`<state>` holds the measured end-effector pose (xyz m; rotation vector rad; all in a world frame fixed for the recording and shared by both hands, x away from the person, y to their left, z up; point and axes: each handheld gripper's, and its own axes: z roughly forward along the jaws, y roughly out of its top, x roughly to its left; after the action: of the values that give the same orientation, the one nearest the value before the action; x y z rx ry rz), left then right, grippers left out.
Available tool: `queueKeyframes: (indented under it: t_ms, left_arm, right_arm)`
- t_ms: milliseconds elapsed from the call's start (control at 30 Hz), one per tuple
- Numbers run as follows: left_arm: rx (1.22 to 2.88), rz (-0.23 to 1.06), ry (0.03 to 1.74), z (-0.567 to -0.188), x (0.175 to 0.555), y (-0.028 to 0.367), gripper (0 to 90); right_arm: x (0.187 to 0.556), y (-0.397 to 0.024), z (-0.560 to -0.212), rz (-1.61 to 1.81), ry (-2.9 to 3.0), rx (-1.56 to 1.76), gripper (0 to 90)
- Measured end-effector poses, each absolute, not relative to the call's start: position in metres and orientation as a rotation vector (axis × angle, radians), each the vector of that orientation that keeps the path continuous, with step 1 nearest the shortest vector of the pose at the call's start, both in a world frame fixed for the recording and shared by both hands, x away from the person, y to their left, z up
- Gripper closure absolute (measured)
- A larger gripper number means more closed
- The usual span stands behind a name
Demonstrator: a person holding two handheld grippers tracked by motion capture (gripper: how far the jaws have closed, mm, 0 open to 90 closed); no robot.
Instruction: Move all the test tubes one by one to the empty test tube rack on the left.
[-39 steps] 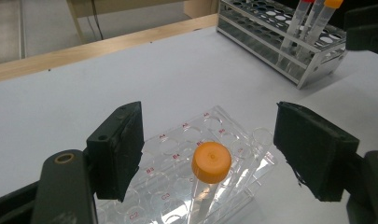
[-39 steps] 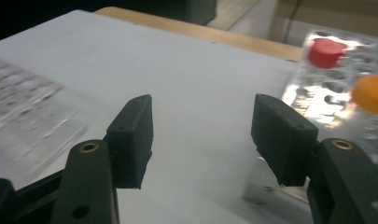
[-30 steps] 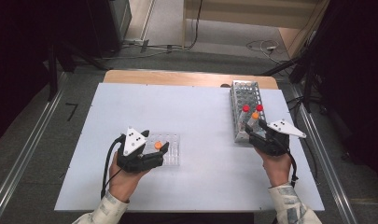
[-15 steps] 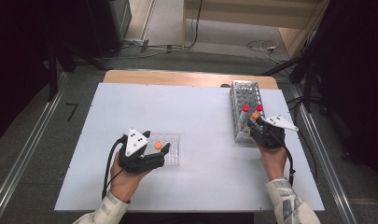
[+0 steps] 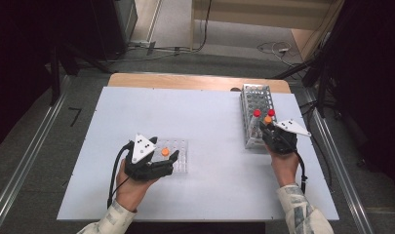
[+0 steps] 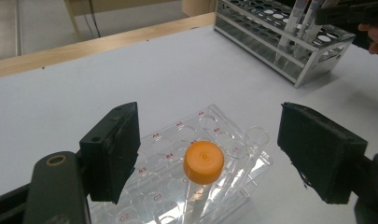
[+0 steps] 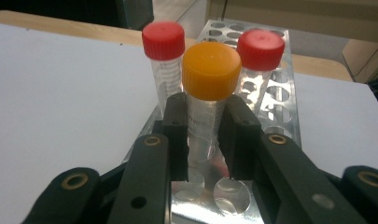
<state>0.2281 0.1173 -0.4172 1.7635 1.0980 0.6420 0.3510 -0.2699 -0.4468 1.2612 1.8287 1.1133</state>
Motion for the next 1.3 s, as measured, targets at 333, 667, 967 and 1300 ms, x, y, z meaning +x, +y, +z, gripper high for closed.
queueKeyframes:
  t_ms: [333, 667, 967, 1300]
  left_arm:
    - [1.760, 0.643, 1.099, -0.417, 0.228, 0.117, 20.5]
    - [1.756, 0.644, 1.098, -0.417, 0.228, 0.118, 20.5]
    - [1.750, 0.648, 1.095, -0.416, 0.227, 0.117, 20.5]
    - [1.733, 0.648, 1.089, -0.414, 0.225, 0.118, 20.5]
  right_arm:
    - [0.339, -0.276, -0.422, 1.183, 1.764, 1.231, 70.9]
    - [0.324, -0.279, -0.402, 1.228, 1.744, 1.200, 71.0]
    - [0.310, -0.269, -0.393, 1.254, 1.805, 1.149, 71.0]
    - [0.298, -0.241, -0.402, 1.303, 1.942, 1.085, 71.0]
